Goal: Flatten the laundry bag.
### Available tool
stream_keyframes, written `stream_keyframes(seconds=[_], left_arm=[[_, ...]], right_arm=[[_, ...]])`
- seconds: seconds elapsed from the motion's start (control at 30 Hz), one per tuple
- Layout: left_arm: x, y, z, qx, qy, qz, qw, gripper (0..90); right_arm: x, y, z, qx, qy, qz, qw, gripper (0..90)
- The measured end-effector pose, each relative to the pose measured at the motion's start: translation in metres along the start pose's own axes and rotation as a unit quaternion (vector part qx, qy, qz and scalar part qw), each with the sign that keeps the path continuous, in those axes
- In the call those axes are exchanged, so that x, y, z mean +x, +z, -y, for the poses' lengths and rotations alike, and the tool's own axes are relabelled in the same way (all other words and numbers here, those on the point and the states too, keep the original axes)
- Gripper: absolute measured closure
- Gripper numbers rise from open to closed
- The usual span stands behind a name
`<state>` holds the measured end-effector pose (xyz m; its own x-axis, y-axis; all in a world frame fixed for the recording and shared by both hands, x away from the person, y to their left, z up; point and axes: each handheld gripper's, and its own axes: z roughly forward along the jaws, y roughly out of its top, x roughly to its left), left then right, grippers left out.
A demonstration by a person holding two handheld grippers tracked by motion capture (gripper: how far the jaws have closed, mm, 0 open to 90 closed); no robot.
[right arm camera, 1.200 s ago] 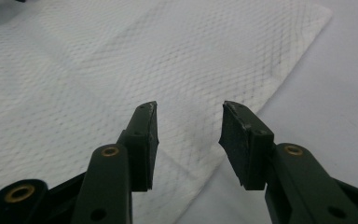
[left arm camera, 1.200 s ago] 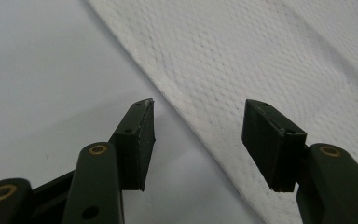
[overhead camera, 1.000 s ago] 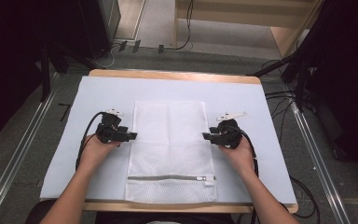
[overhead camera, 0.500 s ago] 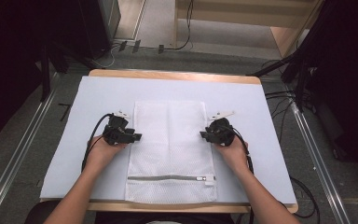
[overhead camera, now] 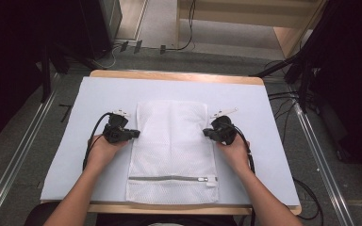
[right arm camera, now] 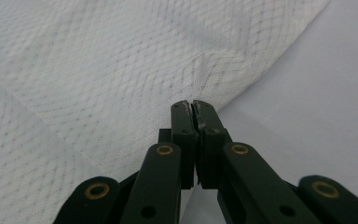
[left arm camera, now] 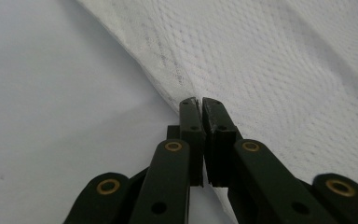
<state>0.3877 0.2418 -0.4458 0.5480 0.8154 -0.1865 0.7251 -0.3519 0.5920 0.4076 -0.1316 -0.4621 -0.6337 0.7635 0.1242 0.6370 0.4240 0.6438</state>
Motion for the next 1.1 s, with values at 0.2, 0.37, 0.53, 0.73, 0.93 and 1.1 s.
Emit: stream_keyframes(seconds=[0.2, 0.37, 0.53, 0.73, 0.93, 1.1], left_arm=[[0.012, -0.003, -0.012, -0.017, -0.009, -0.006, 0.9998, 88.5], [0.022, 0.001, -0.021, -0.011, -0.014, -0.005, 0.9998, 88.4], [0.031, 0.006, -0.027, -0.01, -0.021, -0.002, 0.9997, 88.2], [0.036, 0.007, -0.036, -0.019, -0.026, -0.002, 0.9995, 88.4], [0.044, 0.013, -0.039, -0.02, -0.031, -0.01, 0.9993, 88.4], [0.046, 0.015, -0.039, -0.026, -0.041, 0.018, 0.9986, 70.7]], right_arm=[[-0.007, 0.003, -0.014, -0.016, 0.006, 0.002, 0.9999, 89.6], [-0.014, 0.007, -0.024, -0.023, 0.015, 0.005, 0.9996, 89.6], [-0.019, 0.015, -0.032, -0.023, 0.023, 0.006, 0.9994, 89.5], [-0.019, 0.023, -0.035, -0.027, 0.027, 0.009, 0.9992, 89.4], [-0.024, 0.028, -0.035, -0.021, 0.03, 0.01, 0.9993, 88.6], [-0.025, 0.029, -0.032, -0.012, 0.04, 0.004, 0.9991, 71.6]])
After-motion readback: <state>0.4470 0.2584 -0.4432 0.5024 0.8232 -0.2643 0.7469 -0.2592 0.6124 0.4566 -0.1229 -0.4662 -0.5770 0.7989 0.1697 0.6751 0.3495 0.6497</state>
